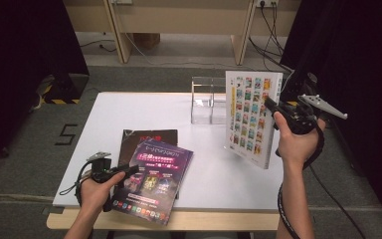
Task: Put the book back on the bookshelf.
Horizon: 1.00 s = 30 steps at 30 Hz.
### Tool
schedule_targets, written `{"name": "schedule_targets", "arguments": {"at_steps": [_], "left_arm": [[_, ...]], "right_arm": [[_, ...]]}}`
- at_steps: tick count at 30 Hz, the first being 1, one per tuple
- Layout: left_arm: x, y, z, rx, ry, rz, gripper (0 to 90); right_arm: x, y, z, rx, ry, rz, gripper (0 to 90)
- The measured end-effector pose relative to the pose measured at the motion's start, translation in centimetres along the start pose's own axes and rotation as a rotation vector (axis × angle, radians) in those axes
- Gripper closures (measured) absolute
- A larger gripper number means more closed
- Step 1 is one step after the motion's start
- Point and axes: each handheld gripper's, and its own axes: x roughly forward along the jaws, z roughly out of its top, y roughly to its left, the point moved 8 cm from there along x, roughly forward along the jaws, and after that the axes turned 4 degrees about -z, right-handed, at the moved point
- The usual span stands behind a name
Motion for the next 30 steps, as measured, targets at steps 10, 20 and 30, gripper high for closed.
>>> {"name": "schedule_targets", "arguments": {"at_steps": [10,20,30], "left_arm": [[0.0,0.0,0.0,-0.002,-0.002,-0.001,46.8],[-0.1,0.1,0.0,-0.001,-0.004,0.001,46.7],[0.0,0.1,0.0,0.000,0.000,-0.002,46.7]], "right_arm": [[0.2,-0.5,0.6,-0.003,-0.014,-0.025,74.3],[0.8,-1.0,0.9,0.004,-0.014,-0.037,74.4],[1.1,-1.2,1.5,-0.002,-0.021,-0.052,74.3]]}}
